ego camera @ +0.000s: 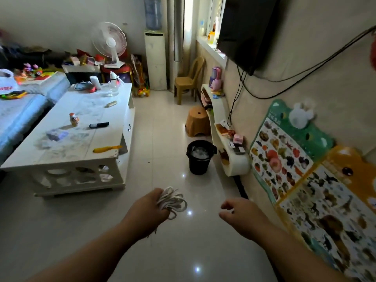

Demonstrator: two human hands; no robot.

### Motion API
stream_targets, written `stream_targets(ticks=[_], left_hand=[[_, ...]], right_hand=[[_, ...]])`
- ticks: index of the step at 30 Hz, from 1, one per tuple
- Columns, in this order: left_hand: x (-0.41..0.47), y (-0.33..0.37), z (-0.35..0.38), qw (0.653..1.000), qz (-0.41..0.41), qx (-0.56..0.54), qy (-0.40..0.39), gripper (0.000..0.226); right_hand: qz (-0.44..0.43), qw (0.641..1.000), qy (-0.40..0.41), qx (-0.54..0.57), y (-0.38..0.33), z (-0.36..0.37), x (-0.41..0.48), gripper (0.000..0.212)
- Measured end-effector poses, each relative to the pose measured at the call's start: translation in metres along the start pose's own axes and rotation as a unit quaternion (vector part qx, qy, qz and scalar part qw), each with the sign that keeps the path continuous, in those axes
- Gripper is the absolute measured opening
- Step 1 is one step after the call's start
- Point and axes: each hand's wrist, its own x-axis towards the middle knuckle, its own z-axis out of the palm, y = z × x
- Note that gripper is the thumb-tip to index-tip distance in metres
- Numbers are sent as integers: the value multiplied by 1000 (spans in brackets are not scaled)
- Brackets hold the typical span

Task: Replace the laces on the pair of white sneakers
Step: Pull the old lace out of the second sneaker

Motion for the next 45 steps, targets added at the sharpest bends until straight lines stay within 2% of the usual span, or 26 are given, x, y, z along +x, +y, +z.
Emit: stream_targets(ticks=[10, 19, 26, 32, 38, 45], left_hand=[[234, 28, -7, 999, 38, -11, -13, 13], [432, 46, -33, 995, 51, 20, -78, 13], [554, 60, -23, 995, 28, 22, -97, 16], [667, 67, 5, 993, -21, 30, -110, 18], [765, 57, 43, 987, -40, 46, -149, 24], [842, 18, 122, 975, -34, 83, -205, 29]], right_hand=[[14, 999, 14, 26, 9, -62, 214, 28], [92, 995, -3, 46, 9, -103, 384, 23], [93, 994, -27, 51, 26, -138, 497, 27], [60, 994, -56, 70, 59, -161, 615, 22], [53, 991, -116, 41, 91, -152, 721, 22], [99, 980, -164, 45, 131, -89, 802, 25]])
